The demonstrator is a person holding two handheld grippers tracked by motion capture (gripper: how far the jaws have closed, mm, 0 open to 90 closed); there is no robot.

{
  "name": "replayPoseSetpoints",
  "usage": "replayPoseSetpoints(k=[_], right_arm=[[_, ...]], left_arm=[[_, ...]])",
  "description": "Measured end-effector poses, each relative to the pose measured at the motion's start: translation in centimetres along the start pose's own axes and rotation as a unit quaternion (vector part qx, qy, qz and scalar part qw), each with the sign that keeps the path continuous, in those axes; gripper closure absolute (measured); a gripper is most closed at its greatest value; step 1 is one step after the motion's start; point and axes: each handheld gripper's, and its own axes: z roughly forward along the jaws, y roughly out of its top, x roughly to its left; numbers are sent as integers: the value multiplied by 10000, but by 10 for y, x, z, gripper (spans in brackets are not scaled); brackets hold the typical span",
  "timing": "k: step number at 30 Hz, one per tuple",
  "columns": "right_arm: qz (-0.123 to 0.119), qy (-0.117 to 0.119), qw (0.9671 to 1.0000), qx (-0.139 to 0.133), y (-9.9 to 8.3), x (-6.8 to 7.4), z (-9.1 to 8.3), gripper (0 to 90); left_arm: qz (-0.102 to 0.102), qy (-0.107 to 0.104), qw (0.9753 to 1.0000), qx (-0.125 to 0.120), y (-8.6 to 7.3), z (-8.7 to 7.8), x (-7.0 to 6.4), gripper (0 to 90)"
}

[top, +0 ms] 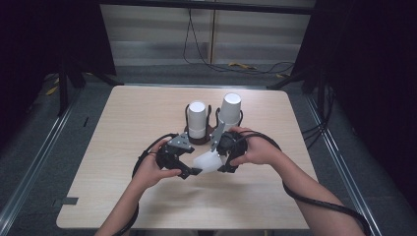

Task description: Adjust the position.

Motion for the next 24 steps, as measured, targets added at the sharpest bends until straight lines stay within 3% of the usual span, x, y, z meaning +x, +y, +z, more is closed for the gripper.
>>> replayPoseSetpoints(k=[24], right_arm=[[-81, 48, 9999, 138, 8, 1, 1, 203]], left_arm=[[50, -161, 9999, -23, 0, 8, -3, 164]])
